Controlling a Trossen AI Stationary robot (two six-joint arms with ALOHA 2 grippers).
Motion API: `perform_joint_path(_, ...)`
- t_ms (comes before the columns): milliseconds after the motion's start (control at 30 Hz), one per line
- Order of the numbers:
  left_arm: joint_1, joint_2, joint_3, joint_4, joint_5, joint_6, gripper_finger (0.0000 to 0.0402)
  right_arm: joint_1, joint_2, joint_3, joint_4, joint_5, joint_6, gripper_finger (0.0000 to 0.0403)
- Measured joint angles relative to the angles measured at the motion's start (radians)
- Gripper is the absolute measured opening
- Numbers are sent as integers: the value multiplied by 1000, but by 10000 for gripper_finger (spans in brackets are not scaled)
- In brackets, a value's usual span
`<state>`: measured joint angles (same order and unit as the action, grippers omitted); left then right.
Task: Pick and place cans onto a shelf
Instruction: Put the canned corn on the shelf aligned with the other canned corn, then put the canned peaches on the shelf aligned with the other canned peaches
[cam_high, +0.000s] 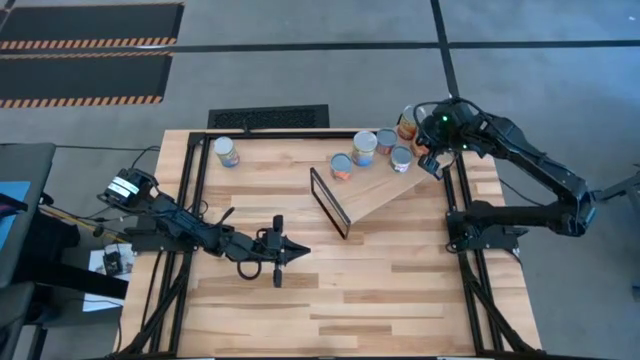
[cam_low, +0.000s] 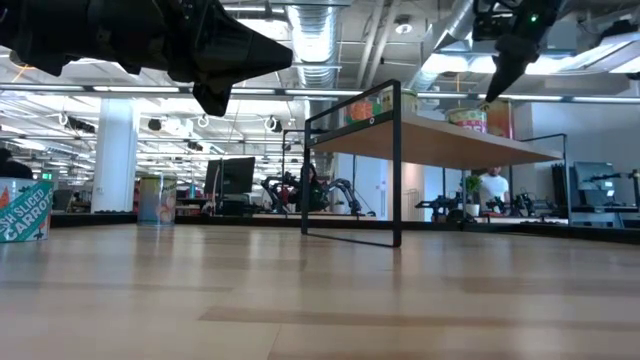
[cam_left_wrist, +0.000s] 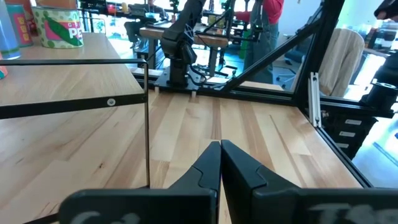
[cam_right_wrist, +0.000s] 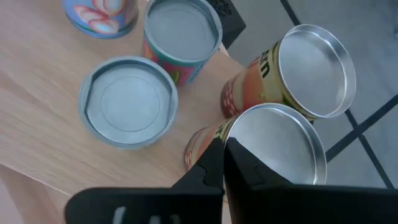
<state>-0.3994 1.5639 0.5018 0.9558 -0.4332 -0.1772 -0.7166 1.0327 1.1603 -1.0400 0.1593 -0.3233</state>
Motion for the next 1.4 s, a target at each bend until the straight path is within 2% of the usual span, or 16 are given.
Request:
perform_joint_path(467,0,0,0,0,6,-1,0,0,-5,23,4,24,8,127)
perform_joint_path(633,0,0,0,0,6,8,0,15,-26,70,-3,26,0,152)
perform_joint_path(767,21,0,21,-3,-10,11,0,71,-78,111,2,26,8,144)
perform_joint_path(933,60,-3,72,-59,3,13,0,215,-169,85,18,-1,61,76)
perform_joint_path(1067,77,-50,130,-281,-25,-15,0,338,-276,-52,161,-35,74,13)
perform_joint_path(1267,94,-188,231,-776,-266,-93,0,527,-419,-289,363,-27,165,18)
perform_joint_path(1400,194,-281,301,-1190,-265,-226,0,653,-466,-414,496,31,174,6)
